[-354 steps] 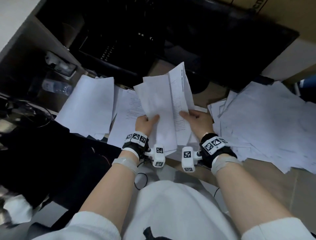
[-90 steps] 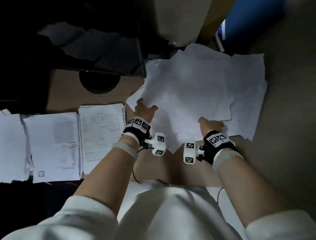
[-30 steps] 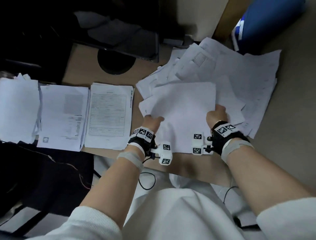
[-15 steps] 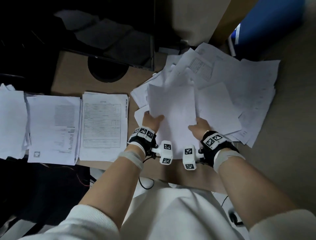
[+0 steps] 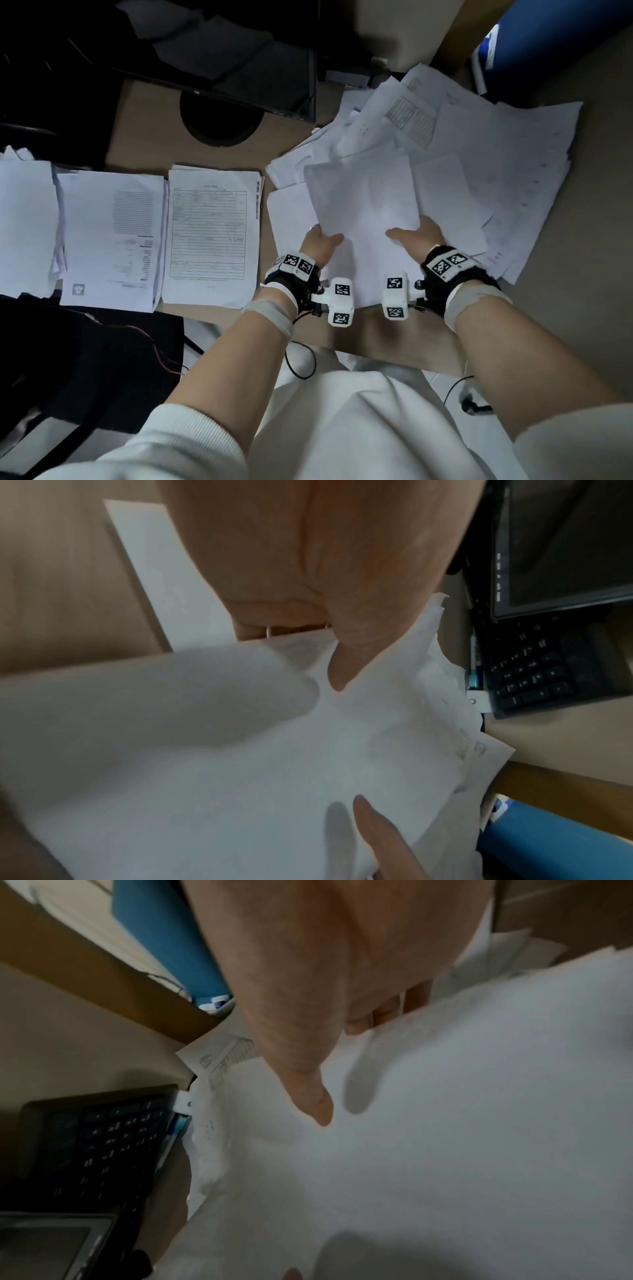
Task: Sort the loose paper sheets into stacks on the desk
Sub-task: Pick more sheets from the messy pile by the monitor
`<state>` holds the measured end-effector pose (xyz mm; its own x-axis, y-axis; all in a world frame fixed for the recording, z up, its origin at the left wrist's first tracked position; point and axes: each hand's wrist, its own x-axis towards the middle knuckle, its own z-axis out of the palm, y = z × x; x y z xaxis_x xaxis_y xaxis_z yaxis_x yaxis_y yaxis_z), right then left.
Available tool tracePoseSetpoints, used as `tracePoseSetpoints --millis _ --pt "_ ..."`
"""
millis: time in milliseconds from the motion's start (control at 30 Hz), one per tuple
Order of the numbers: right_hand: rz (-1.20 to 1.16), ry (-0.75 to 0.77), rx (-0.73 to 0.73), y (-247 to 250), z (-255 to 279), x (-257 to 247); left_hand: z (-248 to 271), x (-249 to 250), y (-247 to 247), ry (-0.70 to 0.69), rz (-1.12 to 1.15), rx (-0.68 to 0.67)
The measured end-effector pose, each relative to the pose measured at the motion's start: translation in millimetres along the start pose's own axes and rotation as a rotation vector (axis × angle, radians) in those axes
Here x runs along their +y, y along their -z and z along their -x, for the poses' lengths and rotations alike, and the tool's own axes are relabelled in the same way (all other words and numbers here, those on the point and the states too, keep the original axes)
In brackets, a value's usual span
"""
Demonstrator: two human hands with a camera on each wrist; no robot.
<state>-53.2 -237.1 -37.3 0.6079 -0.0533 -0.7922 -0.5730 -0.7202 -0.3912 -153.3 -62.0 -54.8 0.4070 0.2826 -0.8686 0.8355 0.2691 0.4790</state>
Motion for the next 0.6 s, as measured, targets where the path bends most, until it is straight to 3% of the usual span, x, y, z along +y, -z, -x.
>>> tracePoseSetpoints --millis 133,233,300,367,467,600 --pt "-0.041 -0.031 0.057 -5 11 12 16 23 5 -0.086 -0.126 0.038" --pt "-0.024 -0.126 0.209 0 11 19 14 33 18 -0.171 -0.347 0.277" --pt "-0.049 -0.159 0.261 3 9 22 13 39 27 -0.103 -0.309 0.391" --pt "-0.106 -0.181 0.271 3 11 22 9 41 35 -0.054 -0.23 0.378" --pt "-0.159 -0.147 0.219 -2 10 23 6 40 37 -0.091 -0.165 0.319" --pt "-0.209 -0.124 0.175 -3 13 18 5 38 41 -0.061 -0.143 0.397"
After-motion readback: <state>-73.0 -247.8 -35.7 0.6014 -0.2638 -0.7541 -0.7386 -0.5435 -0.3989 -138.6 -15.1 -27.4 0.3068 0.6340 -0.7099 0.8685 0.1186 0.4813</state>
